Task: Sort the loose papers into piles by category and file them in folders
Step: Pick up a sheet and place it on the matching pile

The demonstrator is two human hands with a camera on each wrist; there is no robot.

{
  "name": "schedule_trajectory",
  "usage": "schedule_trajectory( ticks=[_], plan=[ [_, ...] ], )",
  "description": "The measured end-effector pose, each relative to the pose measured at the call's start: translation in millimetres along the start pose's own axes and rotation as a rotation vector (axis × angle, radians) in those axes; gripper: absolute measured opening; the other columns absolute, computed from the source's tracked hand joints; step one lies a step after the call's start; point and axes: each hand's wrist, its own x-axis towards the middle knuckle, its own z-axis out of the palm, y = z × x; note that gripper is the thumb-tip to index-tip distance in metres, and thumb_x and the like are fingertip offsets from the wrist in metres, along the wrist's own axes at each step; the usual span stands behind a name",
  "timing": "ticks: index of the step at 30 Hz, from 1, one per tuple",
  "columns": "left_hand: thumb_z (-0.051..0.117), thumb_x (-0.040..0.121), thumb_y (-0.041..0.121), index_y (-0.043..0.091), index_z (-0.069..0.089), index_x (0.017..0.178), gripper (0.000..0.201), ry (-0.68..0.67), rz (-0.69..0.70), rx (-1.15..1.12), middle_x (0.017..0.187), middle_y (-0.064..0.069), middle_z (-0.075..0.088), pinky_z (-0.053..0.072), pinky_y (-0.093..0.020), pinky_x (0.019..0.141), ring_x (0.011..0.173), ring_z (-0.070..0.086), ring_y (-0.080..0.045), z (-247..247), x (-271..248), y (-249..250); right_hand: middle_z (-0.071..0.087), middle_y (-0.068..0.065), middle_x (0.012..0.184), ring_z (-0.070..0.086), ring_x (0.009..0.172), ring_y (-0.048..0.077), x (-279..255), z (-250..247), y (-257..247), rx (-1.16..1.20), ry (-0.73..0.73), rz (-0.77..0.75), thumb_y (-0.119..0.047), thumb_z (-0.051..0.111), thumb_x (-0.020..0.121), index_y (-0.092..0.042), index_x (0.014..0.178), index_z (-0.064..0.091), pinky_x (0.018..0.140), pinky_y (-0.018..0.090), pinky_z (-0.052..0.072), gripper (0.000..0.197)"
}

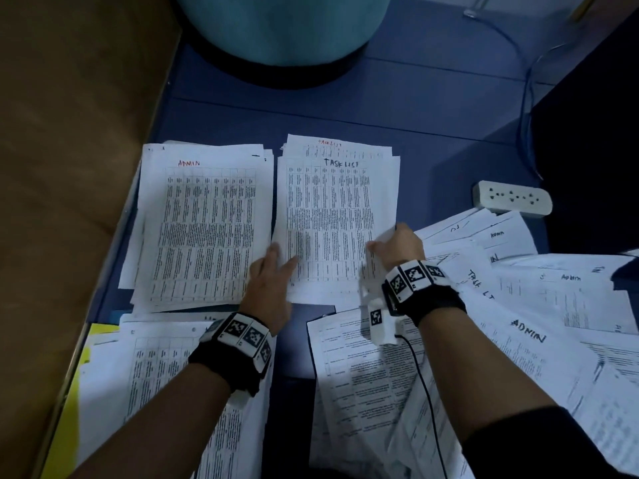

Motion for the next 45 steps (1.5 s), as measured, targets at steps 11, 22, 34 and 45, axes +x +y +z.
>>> schedule_trajectory(
  ticks=[11,22,34,45],
  plan=[
    [0.070,0.083,0.023,0.029,0.020,0.150,0.084,-0.036,-0.067,-0.179,0.160,0.002,0.004,0.014,-0.040,0.116,0.145,0.006,-0.026,-3.9,4.4,-7.2,0.065,0.006,0.111,0.061,0.105,0.031,-10.6,-31.8,-2.3,0.394,-0.003,-0.270,-0.017,0.060,0.090,-0.018,0.114,0.054,0.091,0.044,0.050,0.025],
    [0.067,0.085,0.012,0.027,0.016,0.149,0.083,0.103,0.136,-0.910,0.143,0.024,0.034,0.044,-0.032,0.104,0.127,0.043,0.002,-57.5,-29.9,37.4,0.069,-0.008,0.095,0.063,0.088,0.011,-158.0,-125.2,41.1,0.462,-0.047,-0.815,-0.010,0.064,0.088,-0.044,0.097,0.062,0.081,0.024,0.050,0.035],
    [0.061,0.088,0.002,0.000,0.058,0.118,0.030,0.629,0.300,-0.698,0.102,0.001,0.060,0.042,-0.003,0.079,0.095,0.056,-0.010,-82.6,-115.8,96.1,0.065,-0.014,0.098,0.062,0.096,0.007,-199.9,-120.5,89.8,0.704,0.173,-0.728,0.007,0.054,0.090,-0.032,0.102,0.052,0.087,0.026,0.052,0.041],
    [0.052,0.093,-0.001,0.000,0.041,0.129,0.037,0.391,0.063,-0.891,0.114,-0.018,0.057,0.044,-0.027,0.093,0.104,0.055,-0.025,-2.7,-139.1,89.4,0.058,0.003,0.129,0.054,0.117,0.020,-194.0,-55.8,145.3,0.612,0.122,-0.371,-0.010,0.061,0.091,-0.015,0.139,0.040,0.100,0.038,0.044,0.053]
  ],
)
